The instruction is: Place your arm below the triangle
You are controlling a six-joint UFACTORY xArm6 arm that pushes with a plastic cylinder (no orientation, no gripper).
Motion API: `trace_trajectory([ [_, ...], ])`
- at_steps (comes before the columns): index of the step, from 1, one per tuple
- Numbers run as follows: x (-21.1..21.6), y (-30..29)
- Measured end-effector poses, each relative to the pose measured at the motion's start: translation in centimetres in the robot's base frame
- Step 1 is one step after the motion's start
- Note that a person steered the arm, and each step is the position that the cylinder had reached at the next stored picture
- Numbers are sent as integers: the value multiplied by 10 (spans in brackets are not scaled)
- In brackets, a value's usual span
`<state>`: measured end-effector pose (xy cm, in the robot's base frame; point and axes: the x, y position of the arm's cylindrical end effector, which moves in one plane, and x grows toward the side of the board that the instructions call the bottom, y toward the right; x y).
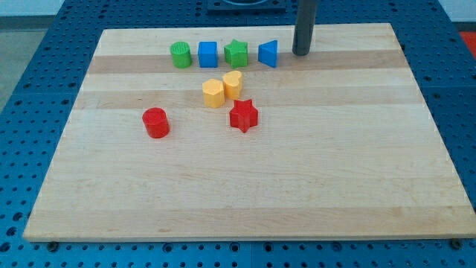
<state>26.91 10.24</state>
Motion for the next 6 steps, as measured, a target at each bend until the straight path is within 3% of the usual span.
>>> trace_trajectory([
  [2,16,0],
  [4,72,-3],
  [6,75,-47],
])
